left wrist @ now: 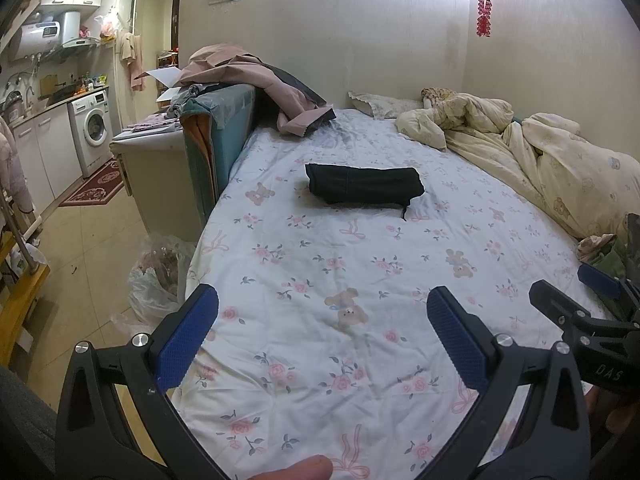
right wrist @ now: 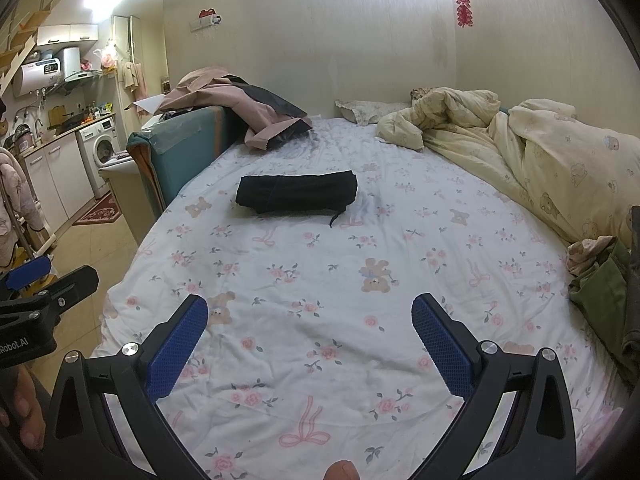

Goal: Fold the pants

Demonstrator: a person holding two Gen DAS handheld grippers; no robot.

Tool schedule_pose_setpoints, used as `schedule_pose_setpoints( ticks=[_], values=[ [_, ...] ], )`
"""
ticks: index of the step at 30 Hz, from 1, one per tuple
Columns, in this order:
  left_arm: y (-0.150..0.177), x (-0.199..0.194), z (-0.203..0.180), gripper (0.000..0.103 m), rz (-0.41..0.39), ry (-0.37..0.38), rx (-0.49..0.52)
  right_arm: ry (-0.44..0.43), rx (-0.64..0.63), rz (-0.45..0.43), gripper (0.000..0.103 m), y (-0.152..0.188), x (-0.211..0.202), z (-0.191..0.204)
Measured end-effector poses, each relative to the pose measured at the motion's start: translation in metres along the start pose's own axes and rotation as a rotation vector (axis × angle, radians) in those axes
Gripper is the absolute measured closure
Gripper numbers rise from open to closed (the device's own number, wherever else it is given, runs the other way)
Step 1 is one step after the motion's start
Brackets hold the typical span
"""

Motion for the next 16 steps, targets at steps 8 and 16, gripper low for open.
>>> schedule_pose_setpoints(
  ticks=[8,16],
  values=[
    [-0.0003,0.0001,-0.0001,0.000,0.000,-0.002,-0.001,0.001,-0.002,-0.001,0.000,0.0000,-0.0005,0.0005],
    [0.0017,-0.0006,-0.0024,0.000,0.004,-0.001,-0.011,-0.003,0.002,0.001,0.000,0.0029,-0.0003,0.0005]
  ],
)
Point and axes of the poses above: each gripper's, at about its wrist camera, not at the fingertips, and x roughly the way its jaws point, z to its left, y to its underside, the point moved 10 cm from there along x, roughly the way its jaws point, and after that the axes turned 12 degrees about x, right-handed, at the moved point
